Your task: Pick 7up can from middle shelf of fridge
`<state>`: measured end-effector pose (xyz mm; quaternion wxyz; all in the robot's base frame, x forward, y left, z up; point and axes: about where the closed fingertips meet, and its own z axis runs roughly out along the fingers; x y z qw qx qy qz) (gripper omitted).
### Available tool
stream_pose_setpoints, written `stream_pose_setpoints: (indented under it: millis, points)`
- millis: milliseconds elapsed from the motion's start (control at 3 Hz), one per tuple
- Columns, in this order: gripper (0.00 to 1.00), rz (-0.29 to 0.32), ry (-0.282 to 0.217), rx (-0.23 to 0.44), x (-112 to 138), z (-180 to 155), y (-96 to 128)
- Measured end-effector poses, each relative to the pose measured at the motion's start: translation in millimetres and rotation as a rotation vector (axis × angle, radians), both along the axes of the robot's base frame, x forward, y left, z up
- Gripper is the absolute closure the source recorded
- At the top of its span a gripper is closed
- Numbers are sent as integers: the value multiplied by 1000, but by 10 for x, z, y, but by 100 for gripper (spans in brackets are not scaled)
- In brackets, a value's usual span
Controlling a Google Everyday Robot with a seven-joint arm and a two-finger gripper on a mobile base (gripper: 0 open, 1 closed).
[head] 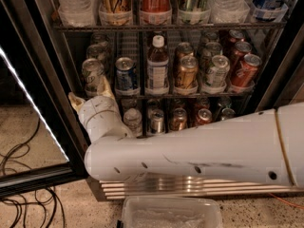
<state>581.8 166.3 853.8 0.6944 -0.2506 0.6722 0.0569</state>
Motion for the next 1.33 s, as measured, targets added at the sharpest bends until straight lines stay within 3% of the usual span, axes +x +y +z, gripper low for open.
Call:
stream_pose_setpoints:
  millis: [667,1333]
  points:
    - [34,-50,8,14,160,-60,-61]
    - [35,-87,-31,15,394,41,-144]
